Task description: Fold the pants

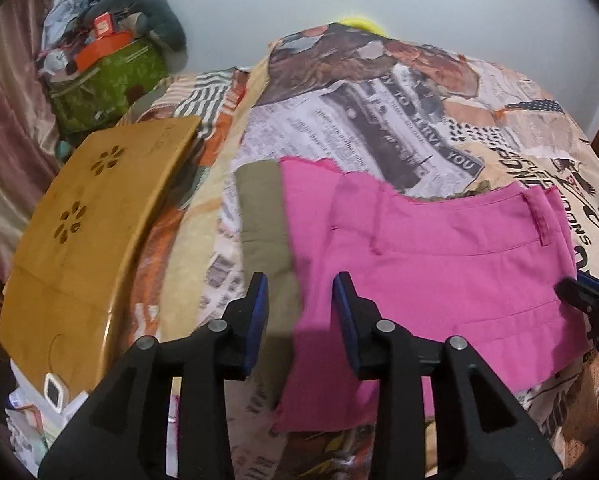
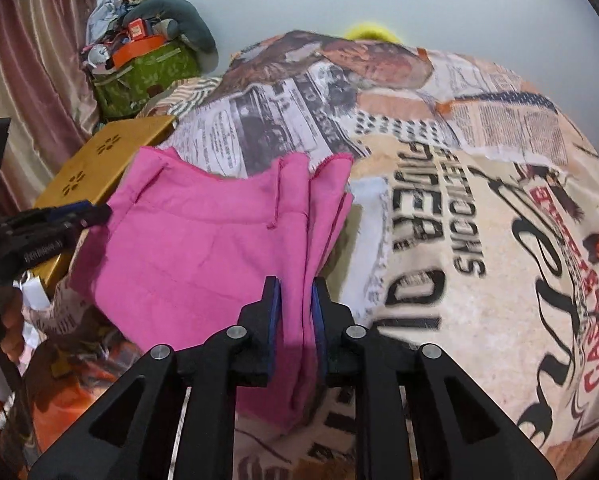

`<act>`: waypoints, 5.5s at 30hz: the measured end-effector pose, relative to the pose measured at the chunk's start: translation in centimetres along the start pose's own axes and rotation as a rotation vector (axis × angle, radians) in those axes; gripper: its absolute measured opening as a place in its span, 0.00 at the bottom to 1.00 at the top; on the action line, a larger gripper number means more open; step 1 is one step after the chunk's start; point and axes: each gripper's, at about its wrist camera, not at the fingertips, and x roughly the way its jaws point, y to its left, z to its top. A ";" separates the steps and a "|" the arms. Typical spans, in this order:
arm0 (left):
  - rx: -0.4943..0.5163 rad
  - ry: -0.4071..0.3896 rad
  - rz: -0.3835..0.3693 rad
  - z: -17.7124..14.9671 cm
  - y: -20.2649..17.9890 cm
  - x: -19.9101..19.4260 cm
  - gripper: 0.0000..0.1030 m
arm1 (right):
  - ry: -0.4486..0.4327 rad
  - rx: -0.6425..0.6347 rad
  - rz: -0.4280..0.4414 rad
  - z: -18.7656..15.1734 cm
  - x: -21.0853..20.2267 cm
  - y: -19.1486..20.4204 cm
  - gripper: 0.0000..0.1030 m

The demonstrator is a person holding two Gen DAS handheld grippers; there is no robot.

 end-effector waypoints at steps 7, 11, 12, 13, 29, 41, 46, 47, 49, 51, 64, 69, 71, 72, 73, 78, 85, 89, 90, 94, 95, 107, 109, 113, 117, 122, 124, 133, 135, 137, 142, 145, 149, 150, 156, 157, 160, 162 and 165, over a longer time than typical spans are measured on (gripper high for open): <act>0.023 0.118 0.021 -2.7 2.3 0.7 0.47 | 0.080 0.058 0.018 -2.0 -1.2 -2.0 0.40; 0.056 0.131 0.052 -3.9 2.2 -0.5 0.47 | 0.082 0.072 0.019 -2.3 -2.6 -1.9 0.41; 0.066 0.128 0.062 -3.8 2.1 -1.0 0.47 | 0.078 0.067 0.019 -2.2 -3.0 -1.8 0.41; 0.077 0.123 0.067 -3.8 1.9 -1.6 0.47 | 0.072 0.063 0.019 -2.1 -3.6 -1.7 0.41; 0.117 -0.267 0.009 -2.1 -2.1 -24.4 0.47 | -0.287 0.036 0.116 0.4 -20.9 2.6 0.42; 0.111 -0.582 -0.006 -8.7 -4.5 -39.9 0.47 | -0.589 -0.010 0.149 -5.6 -34.6 5.8 0.42; 0.090 -0.640 -0.051 -11.6 -4.5 -43.5 0.50 | -0.674 -0.045 0.141 -8.4 -38.2 7.6 0.42; 0.082 -0.656 -0.057 -12.1 -4.4 -44.2 0.51 | -0.696 -0.058 0.135 -9.0 -39.0 8.1 0.42; 0.073 -0.686 -0.081 -13.3 -4.2 -45.7 0.57 | -0.721 -0.071 0.124 -9.7 -39.7 8.7 0.42; 0.067 -0.702 -0.104 -14.3 -4.1 -46.8 0.61 | -0.738 -0.082 0.121 -10.3 -40.2 9.3 0.42; 0.053 -0.809 -0.183 -18.1 -3.4 -51.1 0.97 | -0.786 -0.103 0.068 -12.0 -41.2 11.1 0.88; 0.056 -0.810 -0.187 -18.5 -3.6 -51.2 1.00 | -0.797 -0.100 0.053 -13.0 -41.7 11.2 0.99; 0.060 -0.808 -0.183 -18.6 -3.8 -51.1 1.00 | -0.798 -0.102 0.046 -13.0 -41.7 11.2 0.99; 0.061 -0.807 -0.181 -18.6 -3.9 -51.1 1.00 | -0.798 -0.102 0.047 -13.0 -41.7 11.2 0.99; 0.059 -0.806 -0.179 -18.6 -4.0 -51.0 1.00 | -0.799 -0.101 0.048 -13.1 -41.8 11.3 0.99; 0.050 -0.790 -0.189 -18.6 -3.8 -50.4 1.00 | -0.800 -0.093 0.047 -13.3 -41.8 11.1 0.99; 0.051 -0.781 -0.187 -18.5 -3.8 -50.0 1.00 | -0.791 -0.078 0.044 -13.6 -41.5 10.8 0.99; 0.054 -0.773 -0.188 -18.5 -3.9 -49.7 1.00 | -0.783 -0.073 0.046 -13.7 -41.5 10.8 0.99; 0.055 -0.772 -0.188 -18.5 -4.0 -49.6 1.00 | -0.781 -0.072 0.045 -13.7 -41.5 10.8 0.99; 0.059 -0.767 -0.200 -18.4 -4.2 -49.4 1.00 | -0.775 -0.069 0.046 -13.7 -41.6 10.7 1.00; 0.062 -0.767 -0.203 -18.4 -4.2 -49.4 1.00 | -0.774 -0.070 0.046 -13.7 -41.6 10.7 0.99; 0.072 -0.768 -0.220 -18.5 -4.1 -49.4 1.00 | -0.767 -0.063 0.044 -13.7 -41.8 10.7 1.00; 0.071 -0.768 -0.222 -18.5 -4.0 -49.4 1.00 | -0.767 -0.063 0.043 -13.8 -41.8 10.7 0.99; 0.071 -0.767 -0.225 -18.5 -3.9 -49.4 1.00 | -0.766 -0.062 0.044 -13.8 -41.8 10.7 1.00; 0.073 -0.766 -0.227 -18.5 -4.0 -49.4 1.00 | -0.767 -0.063 0.044 -13.8 -41.8 10.7 1.00; 0.074 -0.757 -0.230 -18.4 -4.0 -49.0 1.00 | -0.765 -0.062 0.044 -13.8 -41.8 10.7 1.00; 0.074 -0.756 -0.230 -18.4 -4.0 -48.9 1.00 | -0.766 -0.061 0.043 -13.8 -41.9 10.7 1.00; 0.070 -0.745 -0.240 -18.3 -4.1 -48.7 1.00 | -0.766 -0.062 0.041 -13.8 -41.9 10.7 1.00; 0.070 -0.745 -0.240 -18.3 -4.0 -48.7 1.00 | -0.766 -0.061 0.040 -13.8 -41.9 10.7 1.00; 0.071 -0.745 -0.240 -18.3 -4.1 -48.7 1.00 | -0.766 -0.059 0.041 -13.9 -42.0 10.6 1.00; 0.083 -0.742 -0.238 -18.4 -4.3 -48.8 1.00 | -0.766 -0.058 0.042 -13.9 -42.0 10.6 1.00; 0.090 -0.729 -0.247 -18.2 -4.5 -48.8 1.00 | -0.766 -0.059 0.041 -13.9 -42.0 10.6 1.00; 0.087 -0.731 -0.240 -18.2 -4.7 -48.8 1.00 | -0.766 -0.056 0.042 -14.0 -42.0 10.6 1.00; 0.086 -0.732 -0.239 -18.2 -4.6 -48.8 1.00 | -0.766 -0.055 0.042 -14.0 -42.1 10.6 1.00; 0.085 -0.727 -0.244 -18.0 -4.8 -48.8 1.00 | -0.764 -0.049 0.043 -13.9 -42.2 10.6 1.00; 0.085 -0.727 -0.244 -18.0 -4.8 -48.8 1.00 | -0.762 -0.049 0.044 -14.0 -42.2 10.7 1.00; 0.088 -0.725 -0.246 -18.0 -4.8 -48.7 1.00 | -0.762 -0.047 0.044 -14.0 -42.2 10.7 1.00; 0.090 -0.723 -0.245 -18.0 -4.9 -48.7 1.00 | -0.762 -0.046 0.043 -14.0 -42.2 10.7 1.00; 0.092 -0.723 -0.243 -17.9 -5.0 -48.6 1.00 | -0.755 -0.041 0.042 -14.0 -42.1 10.7 1.00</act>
